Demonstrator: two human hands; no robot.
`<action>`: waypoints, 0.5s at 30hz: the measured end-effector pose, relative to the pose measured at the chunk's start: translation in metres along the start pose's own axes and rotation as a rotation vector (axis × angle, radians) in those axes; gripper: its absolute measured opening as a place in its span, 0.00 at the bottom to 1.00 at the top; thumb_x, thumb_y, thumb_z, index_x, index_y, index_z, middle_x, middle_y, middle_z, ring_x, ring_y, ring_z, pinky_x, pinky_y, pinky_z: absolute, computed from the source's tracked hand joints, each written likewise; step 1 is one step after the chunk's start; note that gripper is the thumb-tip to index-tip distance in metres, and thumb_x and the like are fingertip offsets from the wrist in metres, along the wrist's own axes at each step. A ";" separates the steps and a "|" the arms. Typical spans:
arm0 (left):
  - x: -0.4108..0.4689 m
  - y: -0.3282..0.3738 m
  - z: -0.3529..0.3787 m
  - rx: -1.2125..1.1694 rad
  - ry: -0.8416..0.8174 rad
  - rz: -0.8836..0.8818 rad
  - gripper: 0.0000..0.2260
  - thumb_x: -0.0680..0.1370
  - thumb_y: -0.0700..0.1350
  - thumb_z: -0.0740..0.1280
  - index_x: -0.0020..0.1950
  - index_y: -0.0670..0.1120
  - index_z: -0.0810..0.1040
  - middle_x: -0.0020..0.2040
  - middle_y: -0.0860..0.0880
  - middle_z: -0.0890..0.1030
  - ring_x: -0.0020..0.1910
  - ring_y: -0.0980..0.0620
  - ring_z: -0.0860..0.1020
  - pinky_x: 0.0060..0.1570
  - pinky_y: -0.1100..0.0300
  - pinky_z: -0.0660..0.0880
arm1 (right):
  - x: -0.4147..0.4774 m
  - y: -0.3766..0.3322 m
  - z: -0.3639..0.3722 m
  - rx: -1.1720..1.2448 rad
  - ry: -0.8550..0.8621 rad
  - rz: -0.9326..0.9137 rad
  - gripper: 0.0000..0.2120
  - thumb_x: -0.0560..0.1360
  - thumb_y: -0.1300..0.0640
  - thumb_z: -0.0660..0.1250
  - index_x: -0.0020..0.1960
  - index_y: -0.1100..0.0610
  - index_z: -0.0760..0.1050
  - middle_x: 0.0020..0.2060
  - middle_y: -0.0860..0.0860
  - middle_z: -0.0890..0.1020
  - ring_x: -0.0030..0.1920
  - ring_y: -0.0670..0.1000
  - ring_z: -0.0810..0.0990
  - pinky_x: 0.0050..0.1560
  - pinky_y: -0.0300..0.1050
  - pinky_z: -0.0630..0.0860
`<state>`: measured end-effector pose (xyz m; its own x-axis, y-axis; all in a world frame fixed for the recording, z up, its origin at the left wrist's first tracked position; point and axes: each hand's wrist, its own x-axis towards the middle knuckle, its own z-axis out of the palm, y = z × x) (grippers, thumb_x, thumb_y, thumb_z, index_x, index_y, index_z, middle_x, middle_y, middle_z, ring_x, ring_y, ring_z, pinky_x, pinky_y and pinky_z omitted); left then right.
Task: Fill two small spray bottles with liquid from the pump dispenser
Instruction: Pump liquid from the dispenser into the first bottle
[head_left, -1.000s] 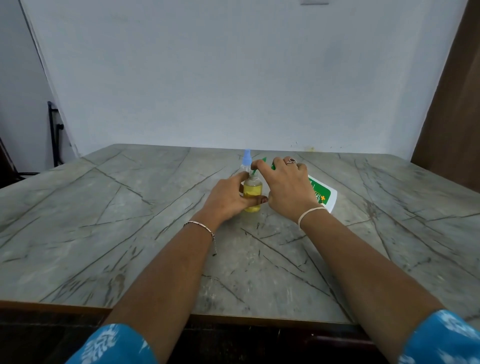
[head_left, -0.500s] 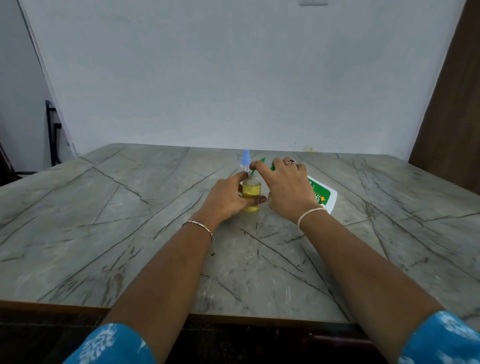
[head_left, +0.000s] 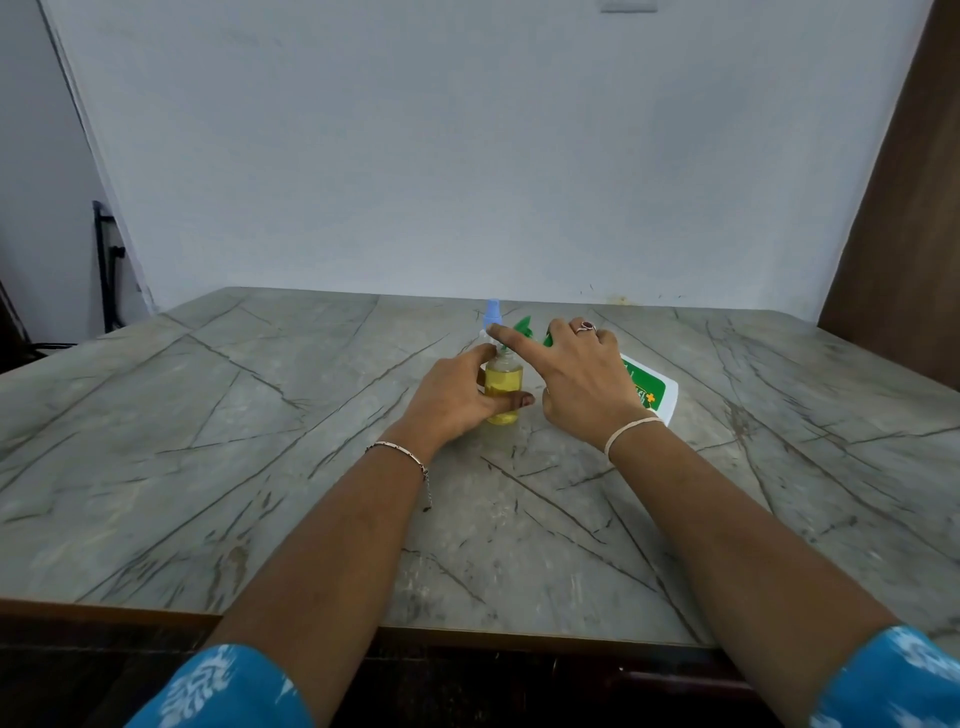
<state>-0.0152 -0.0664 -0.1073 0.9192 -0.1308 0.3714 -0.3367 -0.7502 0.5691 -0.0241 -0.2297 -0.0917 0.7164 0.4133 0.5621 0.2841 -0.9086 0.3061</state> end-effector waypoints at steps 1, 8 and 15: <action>0.000 0.000 0.000 -0.002 -0.002 -0.004 0.33 0.68 0.62 0.73 0.68 0.50 0.71 0.58 0.48 0.80 0.53 0.50 0.79 0.54 0.57 0.75 | 0.000 0.000 0.000 -0.012 0.001 -0.010 0.41 0.73 0.57 0.64 0.76 0.38 0.44 0.54 0.58 0.73 0.55 0.60 0.73 0.54 0.55 0.70; -0.001 0.002 -0.001 -0.002 0.003 0.008 0.31 0.68 0.61 0.73 0.67 0.50 0.71 0.59 0.49 0.80 0.54 0.51 0.78 0.52 0.61 0.72 | 0.002 -0.003 0.001 -0.017 -0.026 0.026 0.37 0.72 0.56 0.67 0.73 0.42 0.52 0.55 0.58 0.73 0.55 0.60 0.73 0.56 0.57 0.70; -0.001 0.002 -0.001 0.010 0.013 0.013 0.32 0.68 0.61 0.73 0.67 0.49 0.72 0.60 0.48 0.80 0.55 0.50 0.78 0.52 0.61 0.72 | 0.006 -0.009 0.002 -0.015 0.010 0.049 0.34 0.70 0.54 0.72 0.69 0.44 0.56 0.54 0.57 0.74 0.56 0.60 0.73 0.56 0.58 0.70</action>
<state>-0.0173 -0.0674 -0.1061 0.9119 -0.1324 0.3886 -0.3468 -0.7549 0.5567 -0.0211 -0.2188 -0.0928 0.7231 0.3686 0.5842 0.2388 -0.9270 0.2892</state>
